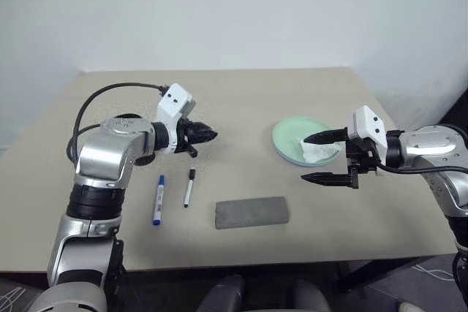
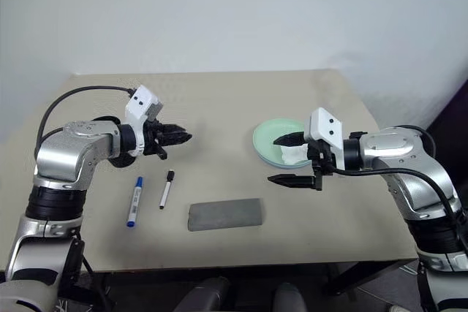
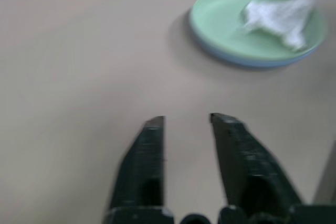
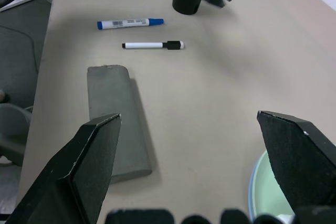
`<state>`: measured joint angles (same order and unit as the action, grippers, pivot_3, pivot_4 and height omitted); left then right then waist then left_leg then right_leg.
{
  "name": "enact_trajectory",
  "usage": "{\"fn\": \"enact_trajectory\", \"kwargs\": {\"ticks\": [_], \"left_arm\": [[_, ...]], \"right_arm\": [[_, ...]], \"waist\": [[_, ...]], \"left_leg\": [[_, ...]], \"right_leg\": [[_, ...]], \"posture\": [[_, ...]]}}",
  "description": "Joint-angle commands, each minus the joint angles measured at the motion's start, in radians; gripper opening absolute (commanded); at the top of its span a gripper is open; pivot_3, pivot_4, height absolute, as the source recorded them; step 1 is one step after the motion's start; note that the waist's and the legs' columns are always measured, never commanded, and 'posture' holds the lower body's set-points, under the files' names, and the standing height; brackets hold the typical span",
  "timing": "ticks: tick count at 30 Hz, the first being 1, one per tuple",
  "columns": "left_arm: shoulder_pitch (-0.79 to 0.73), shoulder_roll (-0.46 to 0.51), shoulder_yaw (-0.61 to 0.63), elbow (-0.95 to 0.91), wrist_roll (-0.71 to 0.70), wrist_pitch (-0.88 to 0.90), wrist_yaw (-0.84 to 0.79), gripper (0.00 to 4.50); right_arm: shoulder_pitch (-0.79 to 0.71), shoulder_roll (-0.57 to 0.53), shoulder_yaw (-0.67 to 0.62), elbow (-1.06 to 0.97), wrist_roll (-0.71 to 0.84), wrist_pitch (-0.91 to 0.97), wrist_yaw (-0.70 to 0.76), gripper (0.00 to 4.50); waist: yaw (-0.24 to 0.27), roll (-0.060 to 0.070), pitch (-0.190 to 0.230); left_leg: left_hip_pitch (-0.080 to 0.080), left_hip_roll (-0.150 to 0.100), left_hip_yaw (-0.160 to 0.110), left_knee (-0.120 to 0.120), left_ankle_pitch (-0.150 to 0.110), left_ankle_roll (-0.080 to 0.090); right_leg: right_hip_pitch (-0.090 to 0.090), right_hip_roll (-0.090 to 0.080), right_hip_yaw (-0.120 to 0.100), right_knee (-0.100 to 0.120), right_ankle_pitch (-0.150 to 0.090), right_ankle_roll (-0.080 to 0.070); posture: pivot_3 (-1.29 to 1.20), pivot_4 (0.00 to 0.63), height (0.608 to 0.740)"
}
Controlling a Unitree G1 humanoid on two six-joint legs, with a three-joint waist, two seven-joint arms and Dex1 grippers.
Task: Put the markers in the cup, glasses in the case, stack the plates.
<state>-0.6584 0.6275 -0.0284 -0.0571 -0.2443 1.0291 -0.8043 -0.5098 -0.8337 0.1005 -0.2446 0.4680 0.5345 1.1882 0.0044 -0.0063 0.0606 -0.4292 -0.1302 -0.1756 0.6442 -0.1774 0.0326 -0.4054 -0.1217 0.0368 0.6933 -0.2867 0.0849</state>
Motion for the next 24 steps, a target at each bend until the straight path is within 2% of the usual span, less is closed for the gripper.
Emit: {"fn": "enact_trajectory", "kwargs": {"ticks": [1, 6, 10, 15, 24], "left_arm": [[0.004, -0.001, 0.005, -0.08, 0.025, 0.087, 0.107, 2.74], [-0.018, -0.054, 0.009, -0.104, 0.033, 0.21, 0.241, 4.47], [-0.067, -0.116, -0.015, -0.094, 0.104, 0.359, 0.403, 4.47], [-0.128, -0.203, 0.021, -0.054, 0.1, 0.566, 0.485, 4.47], [-0.111, -0.226, 0.01, 0.021, 0.066, 0.585, 0.593, 4.47]], "right_arm": [[-0.035, 0.005, -0.011, -0.002, 0.001, -0.015, 0.011, 4.5], [-0.047, 0.013, -0.003, 0.01, -0.003, -0.017, 0.018, 4.5], [-0.059, 0.02, 0.006, 0.025, -0.008, -0.022, 0.027, 4.5], [-0.07, 0.032, 0.02, 0.033, -0.009, -0.023, 0.031, 4.5], [-0.071, 0.036, 0.02, 0.032, -0.012, -0.02, 0.035, 4.5]], "waist": [[0.0, 0.0, 0.0], [0.0, 0.0, 0.0], [0.001, -0.001, 0.0], [0.0, -0.002, 0.0], [0.001, -0.002, 0.0]], "left_leg": [[0.0, 0.0, 0.0, 0.0, 0.0, 0.0], [0.0, 0.0, 0.0, 0.0, 0.0, 0.0], [0.0, 0.0, 0.0, 0.0, 0.0, 0.0], [0.0, 0.0, 0.0, 0.001, 0.0, 0.0], [0.0, 0.0, 0.0, 0.001, 0.0, 0.0]], "right_leg": [[0.0, 0.0, 0.0, 0.0, 0.0, 0.0], [0.001, 0.0, 0.0, 0.0, 0.0, 0.0], [0.0, 0.0, 0.0, 0.0, 0.0, 0.0], [0.001, 0.0, 0.0, 0.0, 0.001, 0.001], [0.0, 0.0, 0.0, 0.0, 0.001, 0.001]], "posture": [[0.0, 0.0, 0.683], [0.0, 0.0, 0.683], [0.0, 0.0, 0.683], [0.0, 0.0, 0.683], [0.0, 0.0, 0.683]]}}
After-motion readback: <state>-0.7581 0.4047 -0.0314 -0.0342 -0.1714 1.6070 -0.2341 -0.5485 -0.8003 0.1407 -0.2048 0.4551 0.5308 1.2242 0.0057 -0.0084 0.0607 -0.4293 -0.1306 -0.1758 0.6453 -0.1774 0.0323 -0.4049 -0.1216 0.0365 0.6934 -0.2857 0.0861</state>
